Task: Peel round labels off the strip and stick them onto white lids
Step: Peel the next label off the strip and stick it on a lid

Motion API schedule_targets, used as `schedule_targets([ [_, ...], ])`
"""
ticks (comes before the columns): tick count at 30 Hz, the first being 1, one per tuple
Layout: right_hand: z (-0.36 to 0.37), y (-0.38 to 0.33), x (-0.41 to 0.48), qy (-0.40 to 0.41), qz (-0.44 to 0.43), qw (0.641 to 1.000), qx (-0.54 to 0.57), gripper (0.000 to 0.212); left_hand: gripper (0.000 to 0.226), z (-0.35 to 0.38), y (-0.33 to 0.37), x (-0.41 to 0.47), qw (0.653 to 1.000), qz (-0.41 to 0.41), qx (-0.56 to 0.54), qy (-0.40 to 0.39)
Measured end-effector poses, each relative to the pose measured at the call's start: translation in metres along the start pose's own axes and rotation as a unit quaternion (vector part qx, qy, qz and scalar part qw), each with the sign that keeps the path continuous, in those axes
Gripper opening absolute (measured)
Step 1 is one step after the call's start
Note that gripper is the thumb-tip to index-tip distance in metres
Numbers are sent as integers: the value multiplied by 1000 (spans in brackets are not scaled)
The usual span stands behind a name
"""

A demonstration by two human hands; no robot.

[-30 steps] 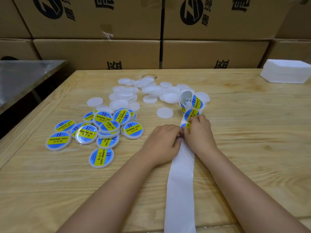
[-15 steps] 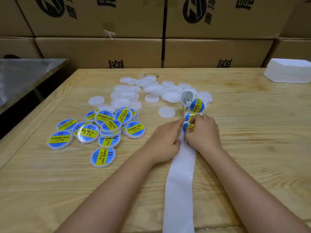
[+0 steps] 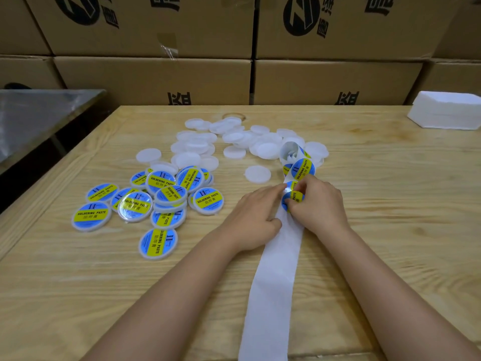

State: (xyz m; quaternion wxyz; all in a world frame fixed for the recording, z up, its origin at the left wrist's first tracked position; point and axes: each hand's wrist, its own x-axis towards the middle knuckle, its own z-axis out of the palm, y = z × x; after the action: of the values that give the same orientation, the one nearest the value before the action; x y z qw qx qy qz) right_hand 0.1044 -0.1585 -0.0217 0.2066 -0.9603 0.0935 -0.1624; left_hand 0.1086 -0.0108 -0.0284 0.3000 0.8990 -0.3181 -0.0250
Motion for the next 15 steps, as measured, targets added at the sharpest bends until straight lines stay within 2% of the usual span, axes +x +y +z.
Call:
schedule_targets([
  [9,-8,0,-5,19,-10,1000,12,14,72,0,3,0,999,-22,30,-11],
  [15,-11,-2,-6,6,22,1000,12,13,68,-1,5,0,999,-6,43,-15],
])
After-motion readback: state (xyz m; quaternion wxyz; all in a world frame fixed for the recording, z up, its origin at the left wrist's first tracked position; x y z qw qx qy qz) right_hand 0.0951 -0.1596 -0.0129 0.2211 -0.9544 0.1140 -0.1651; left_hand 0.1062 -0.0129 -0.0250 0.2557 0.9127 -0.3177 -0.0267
